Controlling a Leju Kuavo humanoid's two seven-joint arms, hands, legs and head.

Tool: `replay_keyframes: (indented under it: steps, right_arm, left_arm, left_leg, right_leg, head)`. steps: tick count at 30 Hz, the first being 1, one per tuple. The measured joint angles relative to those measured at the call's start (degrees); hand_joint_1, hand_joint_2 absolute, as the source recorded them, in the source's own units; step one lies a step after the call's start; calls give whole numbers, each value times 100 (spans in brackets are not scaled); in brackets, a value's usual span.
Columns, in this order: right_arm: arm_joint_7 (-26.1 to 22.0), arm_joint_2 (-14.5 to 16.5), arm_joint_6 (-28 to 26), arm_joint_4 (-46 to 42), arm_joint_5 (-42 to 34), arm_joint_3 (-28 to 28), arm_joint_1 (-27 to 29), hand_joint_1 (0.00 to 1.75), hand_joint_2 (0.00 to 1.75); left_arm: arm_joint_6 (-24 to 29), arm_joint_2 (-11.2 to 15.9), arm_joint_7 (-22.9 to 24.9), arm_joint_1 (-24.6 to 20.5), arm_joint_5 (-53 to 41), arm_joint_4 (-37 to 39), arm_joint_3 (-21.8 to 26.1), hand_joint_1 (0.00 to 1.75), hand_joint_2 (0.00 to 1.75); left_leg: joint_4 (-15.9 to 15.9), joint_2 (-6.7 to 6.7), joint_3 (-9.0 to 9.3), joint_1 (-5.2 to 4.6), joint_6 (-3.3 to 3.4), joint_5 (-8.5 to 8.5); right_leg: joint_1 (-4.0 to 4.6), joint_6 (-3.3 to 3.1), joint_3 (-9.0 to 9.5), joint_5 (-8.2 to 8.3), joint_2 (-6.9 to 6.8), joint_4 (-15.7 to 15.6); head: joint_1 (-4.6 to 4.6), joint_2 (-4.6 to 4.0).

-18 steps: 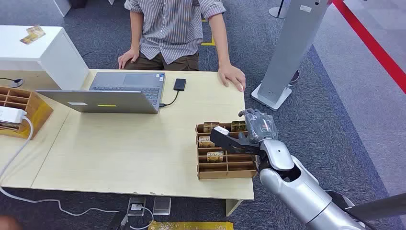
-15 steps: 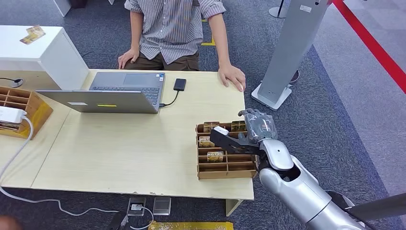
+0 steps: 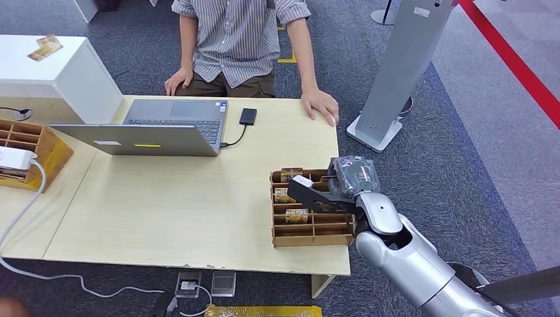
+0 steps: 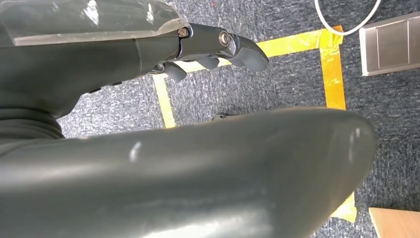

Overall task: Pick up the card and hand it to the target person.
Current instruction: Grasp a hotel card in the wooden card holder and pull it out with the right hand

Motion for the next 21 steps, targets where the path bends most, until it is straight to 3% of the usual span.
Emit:
replay_keyframes:
  steps: [10, 12, 16, 21]
  right_arm:
    - [0, 0, -2, 0, -7, 1, 0, 139, 175]
    - [0, 0, -2, 0, -7, 1, 0, 152, 175]
    - [0, 0, -5, -1, -8, 1, -1, 175, 175]
    - [0, 2, -7, -2, -36, 1, -8, 175, 175]
  left_arm:
    - [4, 0, 5, 0, 0, -1, 0, 0, 0]
    - [5, 0, 5, 0, -1, -1, 0, 0, 0]
    - [78, 0, -78, 0, -69, 0, -15, 0, 175]
    - [178, 0, -190, -2, -139, -1, -38, 0, 175]
  left_leg:
    - [0, 0, 0, 0, 0, 0]
    - [0, 0, 0, 0, 0, 0]
    - [0, 0, 0, 0, 0, 0]
    - [0, 0, 0, 0, 0, 0]
  right_leg:
    - [0, 0, 0, 0, 0, 0]
    - [0, 0, 0, 0, 0, 0]
    - [0, 0, 0, 0, 0, 0]
    - [0, 0, 1, 0, 0, 0]
  head:
    - [-1, 0]
    - [-1, -1]
    - [-1, -1]
    - [-1, 0]
